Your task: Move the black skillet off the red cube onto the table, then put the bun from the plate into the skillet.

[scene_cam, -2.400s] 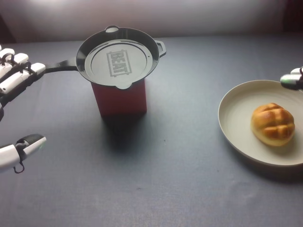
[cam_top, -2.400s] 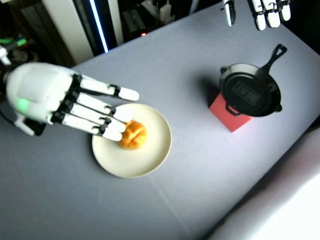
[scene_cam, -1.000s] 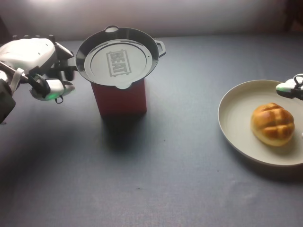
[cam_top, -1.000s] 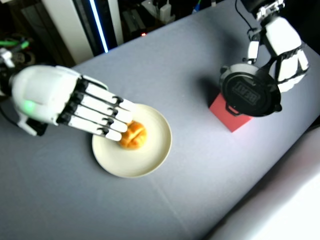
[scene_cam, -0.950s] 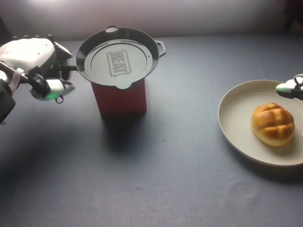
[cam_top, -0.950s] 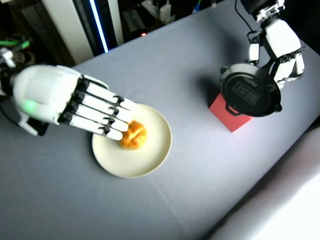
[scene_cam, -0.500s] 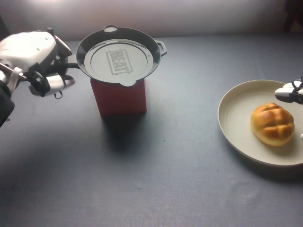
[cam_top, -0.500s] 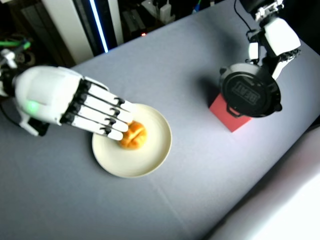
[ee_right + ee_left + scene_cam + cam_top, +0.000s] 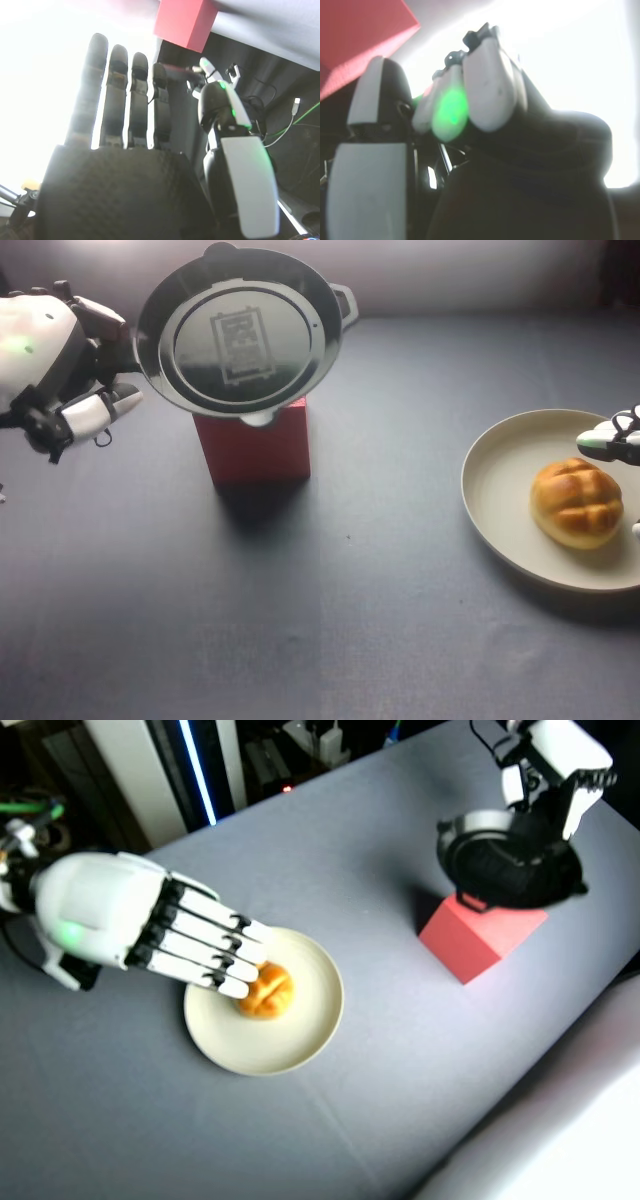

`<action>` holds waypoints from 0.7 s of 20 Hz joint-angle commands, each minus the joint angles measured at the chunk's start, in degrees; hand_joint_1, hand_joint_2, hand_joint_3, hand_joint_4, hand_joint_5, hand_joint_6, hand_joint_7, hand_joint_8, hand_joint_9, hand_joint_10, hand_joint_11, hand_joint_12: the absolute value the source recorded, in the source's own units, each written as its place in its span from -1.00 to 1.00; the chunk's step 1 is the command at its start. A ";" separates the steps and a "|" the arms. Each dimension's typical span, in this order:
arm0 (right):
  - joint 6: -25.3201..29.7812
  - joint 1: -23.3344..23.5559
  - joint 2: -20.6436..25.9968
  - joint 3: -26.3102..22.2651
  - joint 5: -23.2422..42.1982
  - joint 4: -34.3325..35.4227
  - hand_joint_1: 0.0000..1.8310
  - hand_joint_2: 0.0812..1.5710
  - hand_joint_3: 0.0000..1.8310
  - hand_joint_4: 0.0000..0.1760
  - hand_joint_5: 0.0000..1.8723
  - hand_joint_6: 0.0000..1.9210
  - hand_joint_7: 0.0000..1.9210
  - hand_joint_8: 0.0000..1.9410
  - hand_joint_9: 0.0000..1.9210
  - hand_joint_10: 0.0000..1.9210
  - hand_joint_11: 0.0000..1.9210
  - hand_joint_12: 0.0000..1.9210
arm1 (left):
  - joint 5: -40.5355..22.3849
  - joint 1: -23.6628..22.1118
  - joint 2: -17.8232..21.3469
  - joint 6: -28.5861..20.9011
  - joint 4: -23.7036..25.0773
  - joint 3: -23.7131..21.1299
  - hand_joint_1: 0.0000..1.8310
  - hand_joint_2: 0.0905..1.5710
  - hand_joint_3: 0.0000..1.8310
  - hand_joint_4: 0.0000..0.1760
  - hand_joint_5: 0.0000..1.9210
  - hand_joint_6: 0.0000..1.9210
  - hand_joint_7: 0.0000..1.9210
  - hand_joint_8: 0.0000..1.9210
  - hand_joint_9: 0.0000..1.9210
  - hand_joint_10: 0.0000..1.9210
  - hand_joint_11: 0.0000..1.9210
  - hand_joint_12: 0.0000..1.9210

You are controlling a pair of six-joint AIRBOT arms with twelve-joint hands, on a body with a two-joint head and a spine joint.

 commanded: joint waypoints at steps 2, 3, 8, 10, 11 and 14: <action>0.48 0.59 0.07 0.28 6.79 1.07 -0.41 0.70 -1.00 -1.00 -0.49 -1.00 -0.48 -1.00 -0.48 -1.00 -0.67 -0.46 | -9.93 0.89 2.08 -0.60 4.00 -1.78 0.45 0.54 -1.00 -1.00 0.29 1.00 0.50 1.00 0.69 1.00 0.76 1.00; 0.59 0.59 0.07 0.28 6.79 1.07 -0.40 0.71 -1.00 -1.00 -0.49 -1.00 -0.48 -1.00 -0.48 -1.00 -0.69 -0.38 | -10.17 1.74 2.87 -1.00 5.73 -2.95 0.49 0.55 -1.00 -1.00 0.30 1.00 0.49 1.00 0.68 1.00 0.76 1.00; 1.05 0.68 0.07 0.23 6.79 1.10 -0.46 0.70 -1.00 -1.00 -0.51 -1.00 -0.50 -1.00 -0.52 -1.00 -0.76 -0.30 | -11.41 7.19 6.91 -1.88 13.66 -10.40 0.52 0.53 -1.00 -1.00 0.41 1.00 0.56 1.00 0.71 1.00 0.76 1.00; 1.11 0.67 0.07 0.21 6.79 1.11 -0.44 0.71 -1.00 -1.00 -0.51 -1.00 -0.50 -1.00 -0.51 -1.00 -0.74 -0.29 | -11.45 9.14 7.43 -3.00 15.19 -11.72 0.51 0.53 -1.00 -1.00 0.43 1.00 0.58 1.00 0.71 1.00 0.74 1.00; 1.13 0.69 0.07 0.19 6.79 1.11 -0.45 0.71 -1.00 -1.00 -0.48 -1.00 -0.47 -1.00 -0.48 -1.00 -0.69 -0.33 | -10.98 10.44 7.51 -3.23 15.74 -12.52 0.41 0.54 -1.00 -1.00 0.40 1.00 0.54 1.00 0.66 1.00 0.68 1.00; 1.28 0.73 0.05 0.12 6.79 1.13 -0.45 0.70 -1.00 -1.00 -0.49 -1.00 -0.47 -1.00 -0.49 -1.00 -0.70 -0.34 | -8.28 13.09 6.34 -3.90 15.19 -13.17 0.47 0.54 -1.00 -1.00 0.37 1.00 0.54 1.00 0.70 1.00 0.73 1.00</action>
